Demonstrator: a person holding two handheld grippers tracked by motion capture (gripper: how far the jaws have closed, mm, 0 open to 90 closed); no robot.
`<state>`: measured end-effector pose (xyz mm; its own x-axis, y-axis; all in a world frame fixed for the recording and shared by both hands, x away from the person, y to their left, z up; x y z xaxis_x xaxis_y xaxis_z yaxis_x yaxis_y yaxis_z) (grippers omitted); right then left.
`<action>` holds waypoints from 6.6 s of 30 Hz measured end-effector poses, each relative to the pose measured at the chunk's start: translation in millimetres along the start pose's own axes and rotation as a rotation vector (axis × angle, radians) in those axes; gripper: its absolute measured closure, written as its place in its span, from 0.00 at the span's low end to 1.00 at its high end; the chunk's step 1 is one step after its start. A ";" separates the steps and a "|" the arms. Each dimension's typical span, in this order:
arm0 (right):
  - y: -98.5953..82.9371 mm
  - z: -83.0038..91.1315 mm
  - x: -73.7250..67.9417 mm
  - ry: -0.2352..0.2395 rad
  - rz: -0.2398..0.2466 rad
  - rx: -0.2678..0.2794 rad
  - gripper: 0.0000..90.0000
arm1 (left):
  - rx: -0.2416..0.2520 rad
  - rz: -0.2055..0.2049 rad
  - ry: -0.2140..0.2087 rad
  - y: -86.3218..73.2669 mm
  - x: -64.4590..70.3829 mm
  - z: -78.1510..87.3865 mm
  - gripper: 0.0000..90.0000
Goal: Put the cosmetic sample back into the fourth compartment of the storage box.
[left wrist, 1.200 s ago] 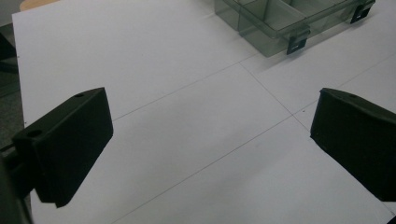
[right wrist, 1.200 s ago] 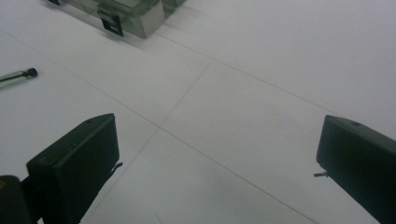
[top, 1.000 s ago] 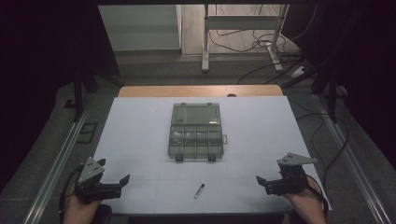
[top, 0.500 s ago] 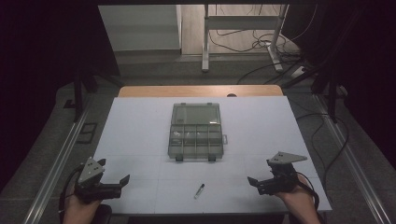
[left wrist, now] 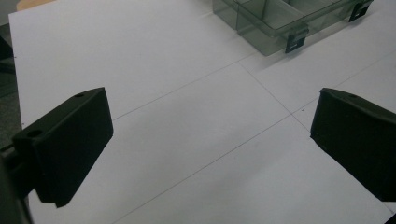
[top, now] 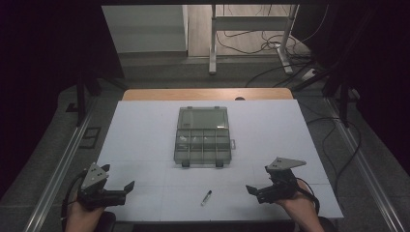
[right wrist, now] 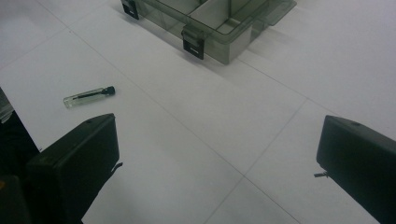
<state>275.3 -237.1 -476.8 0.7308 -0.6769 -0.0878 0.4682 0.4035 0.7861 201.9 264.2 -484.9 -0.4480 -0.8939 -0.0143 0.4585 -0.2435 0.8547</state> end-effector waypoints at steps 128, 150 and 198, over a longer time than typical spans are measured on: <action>40.9 -91.5 -69.5 0.127 0.177 -0.130 0.44 | -0.013 -0.018 -0.032 3.0 0.1 -6.1 0.00; 62.6 -90.7 -36.5 0.093 0.118 -0.085 0.44 | -0.017 -0.013 -0.032 3.1 -0.4 -6.7 0.00; 95.0 -121.9 21.2 -0.006 0.051 -0.069 0.44 | -0.025 -0.019 -0.037 4.2 -0.3 -9.1 0.00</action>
<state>395.7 -138.1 -478.5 0.7518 -0.6579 -0.0447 0.4634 0.4788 0.7457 210.9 260.0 -486.0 -0.4845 -0.8747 -0.0106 0.4687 -0.2699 0.8411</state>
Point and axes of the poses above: each handheld gripper's, and its own axes: z roughly backward along the jaws, y roughly out of its top, x roughly to its right, the point moved 1 cm from there along -z, roughly forward along the jaws, and after that the axes turned 6 degrees about x, right-handed, at the moved point
